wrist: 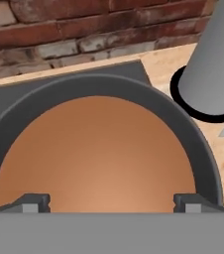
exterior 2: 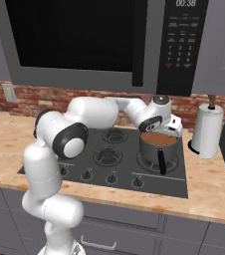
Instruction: Pick up the sugar cube(s) and place them in the saucepan with hot chocolate.
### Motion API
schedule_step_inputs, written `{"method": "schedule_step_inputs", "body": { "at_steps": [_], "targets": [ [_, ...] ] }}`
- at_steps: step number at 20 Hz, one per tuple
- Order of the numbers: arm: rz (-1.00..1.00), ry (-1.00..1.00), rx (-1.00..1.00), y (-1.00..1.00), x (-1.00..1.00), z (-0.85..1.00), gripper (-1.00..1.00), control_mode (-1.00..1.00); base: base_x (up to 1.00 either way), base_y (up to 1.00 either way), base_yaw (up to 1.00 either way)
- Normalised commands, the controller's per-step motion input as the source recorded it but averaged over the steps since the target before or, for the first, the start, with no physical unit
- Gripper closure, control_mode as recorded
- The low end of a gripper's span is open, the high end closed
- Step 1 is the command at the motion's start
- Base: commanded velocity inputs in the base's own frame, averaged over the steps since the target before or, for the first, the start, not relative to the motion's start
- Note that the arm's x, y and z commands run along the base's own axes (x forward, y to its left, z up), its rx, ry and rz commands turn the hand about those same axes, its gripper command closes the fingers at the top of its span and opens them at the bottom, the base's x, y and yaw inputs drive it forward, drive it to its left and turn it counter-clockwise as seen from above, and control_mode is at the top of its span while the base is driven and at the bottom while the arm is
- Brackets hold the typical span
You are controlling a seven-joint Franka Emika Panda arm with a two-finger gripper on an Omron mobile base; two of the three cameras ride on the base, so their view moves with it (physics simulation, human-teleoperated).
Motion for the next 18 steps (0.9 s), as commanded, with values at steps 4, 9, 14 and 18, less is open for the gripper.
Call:
{"method": "schedule_step_inputs", "body": {
  "at_steps": [4, 9, 14, 18],
  "targets": [
    [0.0, -0.19, 0.0, 0.0, -0.23, 0.07, -1.0, -1.0, 0.0, 0.0, 0.0],
    [0.0, -0.29, 0.0, 0.0, -0.18, 0.12, -1.0, -1.0, 0.0, 0.0, 0.0],
    [0.0, -0.26, 0.0, 0.0, -0.37, 0.29, -1.0, -1.0, 0.0, 0.0, 0.0],
    [0.0, -0.21, -0.03, 0.13, -0.7, 0.67, -1.0, -1.0, 0.0, 0.0, 0.0]
  ]
}}
